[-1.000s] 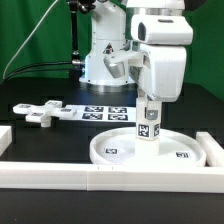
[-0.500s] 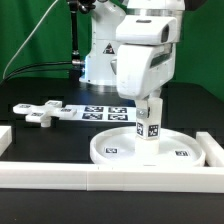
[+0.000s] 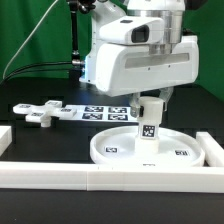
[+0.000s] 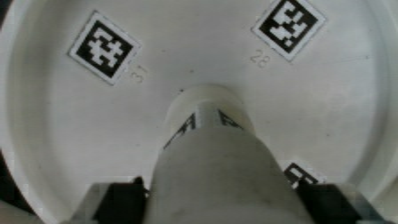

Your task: Assemble round table

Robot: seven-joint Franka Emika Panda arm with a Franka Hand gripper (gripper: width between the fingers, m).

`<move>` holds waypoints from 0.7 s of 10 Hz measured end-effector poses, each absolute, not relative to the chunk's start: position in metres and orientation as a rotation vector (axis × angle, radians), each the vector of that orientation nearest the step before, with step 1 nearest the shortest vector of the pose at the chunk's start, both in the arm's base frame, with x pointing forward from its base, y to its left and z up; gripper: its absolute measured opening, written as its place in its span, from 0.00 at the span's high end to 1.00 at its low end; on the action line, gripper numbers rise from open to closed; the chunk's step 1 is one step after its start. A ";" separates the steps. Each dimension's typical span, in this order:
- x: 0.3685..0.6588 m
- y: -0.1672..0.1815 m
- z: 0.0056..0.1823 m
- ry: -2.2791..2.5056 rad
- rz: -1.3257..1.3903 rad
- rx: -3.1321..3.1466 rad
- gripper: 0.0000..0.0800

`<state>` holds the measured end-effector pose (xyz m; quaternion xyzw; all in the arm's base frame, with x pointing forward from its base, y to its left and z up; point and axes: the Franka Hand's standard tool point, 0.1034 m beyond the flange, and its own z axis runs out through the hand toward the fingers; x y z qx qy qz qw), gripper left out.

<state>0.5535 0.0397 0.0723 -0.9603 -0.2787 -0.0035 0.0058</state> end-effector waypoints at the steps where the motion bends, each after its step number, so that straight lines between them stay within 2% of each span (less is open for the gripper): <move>1: 0.554 0.040 0.072 -0.760 -0.011 -3.033 0.49; 7: 0.553 0.040 0.071 -0.106 -0.005 -3.096 0.49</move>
Offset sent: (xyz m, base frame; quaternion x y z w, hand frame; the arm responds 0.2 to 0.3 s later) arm 0.0000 0.0000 0.0000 0.0000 0.0000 0.1296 0.9916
